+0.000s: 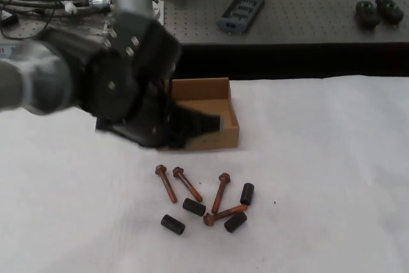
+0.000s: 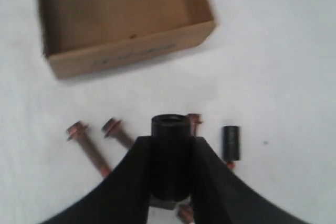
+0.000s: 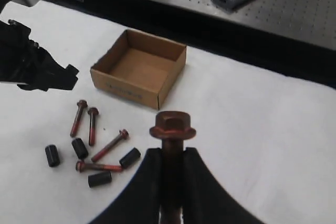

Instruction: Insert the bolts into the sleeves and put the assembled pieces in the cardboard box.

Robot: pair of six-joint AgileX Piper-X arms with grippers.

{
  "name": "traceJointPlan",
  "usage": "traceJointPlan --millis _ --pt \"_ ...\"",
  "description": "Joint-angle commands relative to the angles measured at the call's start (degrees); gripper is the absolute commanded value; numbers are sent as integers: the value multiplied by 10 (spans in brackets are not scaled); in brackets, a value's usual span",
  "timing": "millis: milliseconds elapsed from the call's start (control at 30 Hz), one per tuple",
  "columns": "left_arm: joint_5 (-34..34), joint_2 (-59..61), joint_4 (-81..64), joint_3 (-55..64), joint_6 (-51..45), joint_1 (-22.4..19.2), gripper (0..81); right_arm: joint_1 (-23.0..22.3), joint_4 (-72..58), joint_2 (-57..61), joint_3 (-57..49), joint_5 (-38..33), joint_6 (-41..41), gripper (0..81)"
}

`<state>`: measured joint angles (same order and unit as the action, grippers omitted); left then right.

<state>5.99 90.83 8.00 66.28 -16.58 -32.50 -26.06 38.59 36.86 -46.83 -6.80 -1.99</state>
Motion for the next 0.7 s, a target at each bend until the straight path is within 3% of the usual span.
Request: traceJointPlan --millis 0,167,300,467,667 --pt "88 -51 -44 -18 64 -2 6 4 -18 -2 -2 -12 1 38" --pt "257 -146 -152 -87 68 -3 6 4 -99 -16 -2 -72 60 38" --pt "311 -233 -231 -159 68 -15 6 4 -171 -16 -2 -141 104 38" --pt "319 -318 -278 -240 95 -43 6 4 -295 -16 25 -222 157 38" --pt "319 -340 -278 -288 89 -53 6 -4 -541 7 140 -309 242 38"
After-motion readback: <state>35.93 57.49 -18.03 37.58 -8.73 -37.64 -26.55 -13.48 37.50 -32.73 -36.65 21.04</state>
